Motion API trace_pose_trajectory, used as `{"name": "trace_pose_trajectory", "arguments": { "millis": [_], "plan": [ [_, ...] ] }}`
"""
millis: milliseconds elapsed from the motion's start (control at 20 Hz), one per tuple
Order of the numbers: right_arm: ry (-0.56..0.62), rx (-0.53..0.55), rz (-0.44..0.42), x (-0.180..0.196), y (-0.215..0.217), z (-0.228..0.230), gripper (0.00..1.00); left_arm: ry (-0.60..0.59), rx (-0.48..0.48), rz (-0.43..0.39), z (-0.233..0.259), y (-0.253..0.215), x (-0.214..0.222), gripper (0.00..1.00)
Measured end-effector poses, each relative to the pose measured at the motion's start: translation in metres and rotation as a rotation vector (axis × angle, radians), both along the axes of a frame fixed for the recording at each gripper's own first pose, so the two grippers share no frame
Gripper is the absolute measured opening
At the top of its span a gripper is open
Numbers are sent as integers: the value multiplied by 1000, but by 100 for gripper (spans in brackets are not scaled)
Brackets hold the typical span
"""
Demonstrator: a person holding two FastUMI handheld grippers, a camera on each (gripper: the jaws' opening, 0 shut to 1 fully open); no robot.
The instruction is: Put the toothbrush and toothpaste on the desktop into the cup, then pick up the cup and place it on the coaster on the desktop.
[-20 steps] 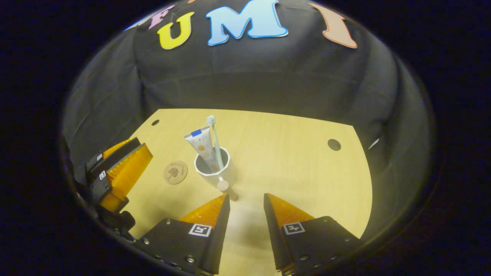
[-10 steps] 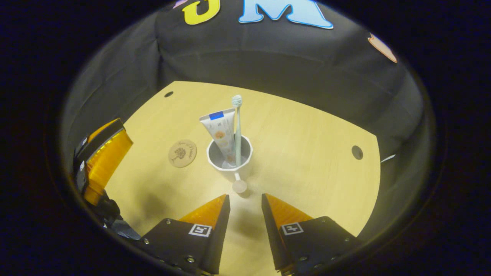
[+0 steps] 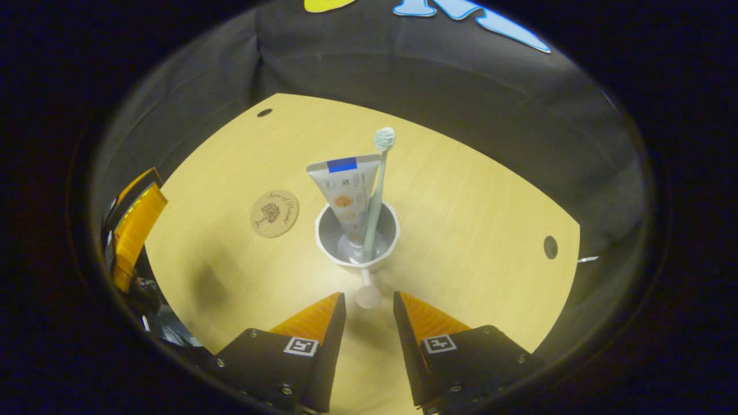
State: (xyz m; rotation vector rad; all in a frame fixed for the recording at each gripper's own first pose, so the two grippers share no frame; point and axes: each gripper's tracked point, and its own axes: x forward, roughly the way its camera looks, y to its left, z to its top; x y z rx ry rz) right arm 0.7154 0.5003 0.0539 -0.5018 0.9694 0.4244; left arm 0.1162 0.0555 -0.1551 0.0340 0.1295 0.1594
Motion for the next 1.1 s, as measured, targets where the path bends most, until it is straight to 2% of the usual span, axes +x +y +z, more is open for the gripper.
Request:
{"name": "trace_pose_trajectory", "arguments": {
  "millis": [700,750,800,1100],
  "plan": [
    [100,-35,26,14,9,-36,51,31,-18,185,-17,56,-36,67],
    [79,-52,24,19,7,-35,45,33,-23,196,-18,58,-39,67],
    [77,-50,21,19,7,-36,30,34,-28,210,-20,61,-42,67],
    [54,-53,30,22,8,-39,17,39,-52,246,-26,62,-49,67]
  ]
}}
